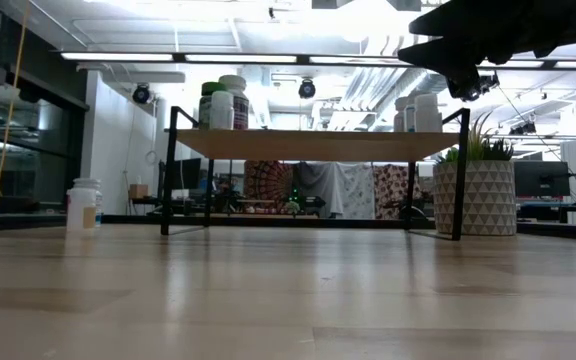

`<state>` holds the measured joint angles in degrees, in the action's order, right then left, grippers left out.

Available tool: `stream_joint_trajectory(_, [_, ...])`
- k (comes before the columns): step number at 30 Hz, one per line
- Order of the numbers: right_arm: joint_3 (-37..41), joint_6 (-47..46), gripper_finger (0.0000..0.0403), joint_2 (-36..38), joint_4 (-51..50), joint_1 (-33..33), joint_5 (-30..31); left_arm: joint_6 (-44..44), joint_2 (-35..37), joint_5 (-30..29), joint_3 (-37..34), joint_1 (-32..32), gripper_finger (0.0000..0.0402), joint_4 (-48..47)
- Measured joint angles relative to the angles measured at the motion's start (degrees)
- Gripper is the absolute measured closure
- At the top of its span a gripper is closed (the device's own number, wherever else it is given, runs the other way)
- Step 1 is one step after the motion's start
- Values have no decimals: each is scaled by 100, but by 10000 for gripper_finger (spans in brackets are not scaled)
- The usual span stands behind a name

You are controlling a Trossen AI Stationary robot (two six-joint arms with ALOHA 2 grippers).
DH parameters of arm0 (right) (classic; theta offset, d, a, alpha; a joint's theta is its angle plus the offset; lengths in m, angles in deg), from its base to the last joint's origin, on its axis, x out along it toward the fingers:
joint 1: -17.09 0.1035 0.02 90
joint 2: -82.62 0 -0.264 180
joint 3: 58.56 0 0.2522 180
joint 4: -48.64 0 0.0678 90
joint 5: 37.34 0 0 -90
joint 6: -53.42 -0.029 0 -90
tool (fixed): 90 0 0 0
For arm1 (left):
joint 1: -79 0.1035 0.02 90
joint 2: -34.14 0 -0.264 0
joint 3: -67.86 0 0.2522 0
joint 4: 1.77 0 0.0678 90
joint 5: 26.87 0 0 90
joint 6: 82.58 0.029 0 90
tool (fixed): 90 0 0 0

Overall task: Pick and place medicine bottles onto shelf by color
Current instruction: Put the transparent pill bottle on the shelf

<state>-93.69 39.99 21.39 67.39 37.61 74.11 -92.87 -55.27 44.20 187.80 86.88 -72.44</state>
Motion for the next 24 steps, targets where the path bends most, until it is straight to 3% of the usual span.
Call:
stream_joint_trajectory(8, [0, -205, 224, -2, -43, 0, 0, -479, 2418, -1622, -3680, -1272, 133, 2438])
stream_joint_trajectory(12, [0, -212, 224, 0, -56, 0, 0, -1148, 3638, -2434, -5588, -1846, 133, 3436])
stream_joint_trajectory(15, [0, -201, 224, 0, -56, 0, 2, -1856, 4340, -3357, -6723, -2135, 133, 3834])
stream_joint_trajectory(19, [0, -201, 224, 0, -56, 1, 7, -3096, 4813, -4080, -7704, -2106, 133, 3854])
stream_joint_trajectory(24, [0, -210, 224, 0, -54, 2, 245, -3993, 4748, -3840, -8093, -1600, 133, 3630])
